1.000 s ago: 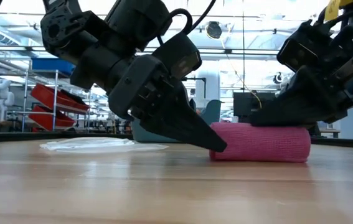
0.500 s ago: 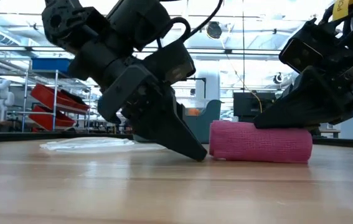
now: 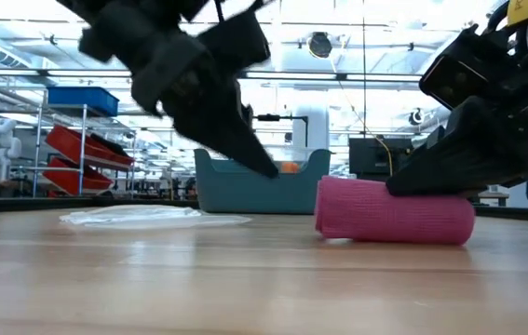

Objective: Roll bandage
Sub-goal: Roll the pink bandage, then put the rolled pink bandage into the transparent zip lock

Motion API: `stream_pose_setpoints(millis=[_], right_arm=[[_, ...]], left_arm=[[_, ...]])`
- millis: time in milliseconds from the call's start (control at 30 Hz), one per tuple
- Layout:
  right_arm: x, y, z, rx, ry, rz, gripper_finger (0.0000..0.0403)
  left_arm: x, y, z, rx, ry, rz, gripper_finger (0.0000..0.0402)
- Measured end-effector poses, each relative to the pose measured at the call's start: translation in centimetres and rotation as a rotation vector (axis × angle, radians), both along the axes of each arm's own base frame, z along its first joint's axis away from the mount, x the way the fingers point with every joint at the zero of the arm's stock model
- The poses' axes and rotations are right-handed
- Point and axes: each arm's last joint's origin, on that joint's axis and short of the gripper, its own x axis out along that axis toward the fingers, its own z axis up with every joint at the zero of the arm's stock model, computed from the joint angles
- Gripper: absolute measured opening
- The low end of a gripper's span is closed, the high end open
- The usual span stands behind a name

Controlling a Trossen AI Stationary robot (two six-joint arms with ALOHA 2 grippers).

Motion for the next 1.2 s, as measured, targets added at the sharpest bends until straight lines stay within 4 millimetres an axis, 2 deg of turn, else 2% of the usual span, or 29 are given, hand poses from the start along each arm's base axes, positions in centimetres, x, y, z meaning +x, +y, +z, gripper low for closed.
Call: stream_pose_setpoints(millis=[133,300,533,667,867,1033,1200], right_arm=[[0.2,0.4,0.2,-0.013,-0.006,0.016,0.0],[0.7,0.9,0.6,-0.044,-0.03,0.043,0.0],[1.4,1.6,1.4,-0.02,-0.061,0.097,0.0],[2.0,1.9,2.3,-0.06,-0.111,0.112,0.0],[4.3,1.5,3.8,-0.154,-0.164,0.097,0.0008],[6.6,0.9,4.7,-0.25,-0.116,0.082,0.0049],[9.2,-0.5,6.0,-0.352,-0.016,0.051,0.0111]], left_arm=[[-1.2,-0.3,2.3,0.055,-0.031,0.096,0.0157],[-3.6,-1.3,5.1,0.14,-0.079,0.174,0.0157],[-7.5,-2.3,6.8,0.211,-0.188,0.279,0.0157],[-8.9,-2.5,6.6,0.211,-0.256,0.325,0.0157],[-10.3,-2.5,6.3,0.176,-0.295,0.328,0.0157],[-11.5,-2.3,5.8,0.137,-0.308,0.359,0.0157],[-12.4,-1.8,4.3,0.127,-0.276,0.392,0.0157]])
